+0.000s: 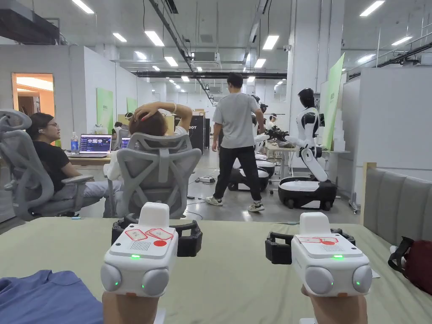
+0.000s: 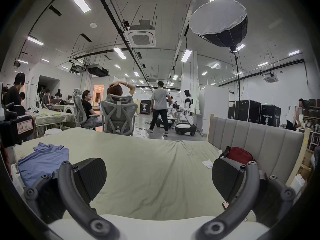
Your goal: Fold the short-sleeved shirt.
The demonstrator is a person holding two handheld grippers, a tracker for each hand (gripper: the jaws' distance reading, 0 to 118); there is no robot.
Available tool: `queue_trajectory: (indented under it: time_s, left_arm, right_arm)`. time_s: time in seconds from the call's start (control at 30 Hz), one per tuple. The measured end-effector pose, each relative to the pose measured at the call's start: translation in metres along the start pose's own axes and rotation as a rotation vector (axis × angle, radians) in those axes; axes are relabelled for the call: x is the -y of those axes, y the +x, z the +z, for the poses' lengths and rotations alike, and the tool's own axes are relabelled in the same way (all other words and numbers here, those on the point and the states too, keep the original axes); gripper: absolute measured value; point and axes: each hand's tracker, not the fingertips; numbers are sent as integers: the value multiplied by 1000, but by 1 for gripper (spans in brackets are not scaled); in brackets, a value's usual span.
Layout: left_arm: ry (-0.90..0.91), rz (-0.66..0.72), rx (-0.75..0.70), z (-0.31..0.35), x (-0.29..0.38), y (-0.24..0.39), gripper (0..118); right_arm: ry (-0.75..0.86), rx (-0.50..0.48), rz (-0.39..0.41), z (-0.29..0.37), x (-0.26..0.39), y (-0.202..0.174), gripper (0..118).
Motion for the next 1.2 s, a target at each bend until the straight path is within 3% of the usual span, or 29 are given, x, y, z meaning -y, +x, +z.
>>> queue_trajectory:
  time_s: [0.1, 0.13, 0.17, 0.2, 0.23, 0.27, 0.33, 0.4, 0.57, 0.97, 1.1, 1.2]
  left_arm:
    - [-30, 19, 43, -2, 2, -1, 117]
    - [-42, 18, 60, -1, 2, -1, 99]
    - [-37, 16, 82, 1, 2, -1, 62]
    - [-24, 6, 74, 2, 3, 1, 3]
    - [-25, -43, 24, -1, 4, 4, 0]
    - [-7, -60, -34, -3, 5, 4, 0]
    - [-4, -23, 98, -4, 5, -4, 0]
    - [6, -55, 57, -3, 5, -2, 0]
    - [3, -2, -15, 0, 5, -35, 0]
    - [-96, 3, -470, 81, 37, -241, 0]
    - [-216, 20, -428, 80, 55, -269, 0]
    - [-370, 30, -351, 51, 77, -274, 0]
  right_arm:
    - [-3, 5, 8, 2, 1, -1, 118]
    - [-3, 3, 12, 4, 2, 0, 99]
    - [9, -2, 21, 6, 3, 0, 60]
    - [18, 18, 48, 6, 4, -2, 9]
    - [17, 62, 76, 6, 4, -4, 1]
    - [44, 69, 45, 9, 4, -2, 1]
    - [11, 22, 9, 9, 2, 3, 1]
    - [14, 48, 39, 9, 2, 0, 1]
    - [13, 10, 21, 1, -3, -27, 1]
    - [-3, -387, -32, -1, 5, -240, 1]
    - [-42, -462, -67, 0, 17, -283, 1]
    - [-65, -478, -43, -12, 23, -298, 1]
